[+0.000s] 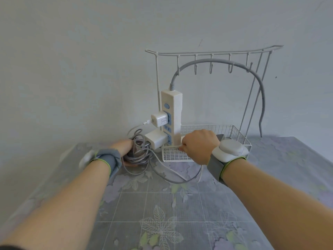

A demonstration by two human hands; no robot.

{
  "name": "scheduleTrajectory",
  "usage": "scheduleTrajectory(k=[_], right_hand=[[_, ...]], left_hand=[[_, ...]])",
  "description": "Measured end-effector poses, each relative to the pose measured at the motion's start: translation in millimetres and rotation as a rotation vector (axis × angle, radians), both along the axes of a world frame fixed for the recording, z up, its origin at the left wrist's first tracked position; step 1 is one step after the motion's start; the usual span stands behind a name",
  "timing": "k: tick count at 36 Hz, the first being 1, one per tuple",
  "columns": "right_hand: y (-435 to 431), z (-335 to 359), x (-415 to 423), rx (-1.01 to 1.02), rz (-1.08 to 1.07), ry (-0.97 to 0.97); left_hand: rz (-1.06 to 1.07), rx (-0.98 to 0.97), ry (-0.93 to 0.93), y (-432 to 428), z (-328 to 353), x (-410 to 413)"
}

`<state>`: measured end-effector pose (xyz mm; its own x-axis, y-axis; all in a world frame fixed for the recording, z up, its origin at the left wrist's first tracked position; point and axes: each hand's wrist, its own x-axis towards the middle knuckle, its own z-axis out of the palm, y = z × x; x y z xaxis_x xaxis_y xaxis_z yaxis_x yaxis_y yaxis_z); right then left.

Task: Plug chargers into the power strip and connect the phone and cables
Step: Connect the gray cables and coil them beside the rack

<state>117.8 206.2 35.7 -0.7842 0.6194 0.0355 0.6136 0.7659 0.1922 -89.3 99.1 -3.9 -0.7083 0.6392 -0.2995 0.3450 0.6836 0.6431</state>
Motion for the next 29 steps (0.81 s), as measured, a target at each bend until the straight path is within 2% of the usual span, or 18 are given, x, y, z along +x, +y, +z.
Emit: scheduleTrajectory(k=[2, 4, 8, 11, 18, 23, 26, 29], right_hand=[[1, -1, -1, -0.002, -0.019, 0.004], [2, -1, -2, -0.003, -0.032, 0.005], [2, -2, -4, -0.007, -0.034, 0.030], [4, 1, -3, -0.027, -0.031, 0.046], [11, 2, -11, -0.073, -0.052, 0.058], [15, -2, -3, -0.161, -0.030, 0.192], [15, -5, 4, -0.279, -0.013, 0.323], [18, -9, 8, -0.348, -0.007, 0.468]], left_hand=[[-0.074, -0.147, 0.345, -1, 5, 4], [-0.128, -0.247, 0.504, -3, 2, 8], [-0.013, -0.139, 0.486, 0, -12, 2], [-0.013, -0.123, 0.512, 17, -11, -1], [-0.016, -0.096, 0.388, 41, -13, -25], [-0.024, -0.048, 0.275, 39, -7, -34], [0.019, 0.077, 0.094, 29, -5, -40], [0.080, 0.180, -0.198, 18, -2, -41]])
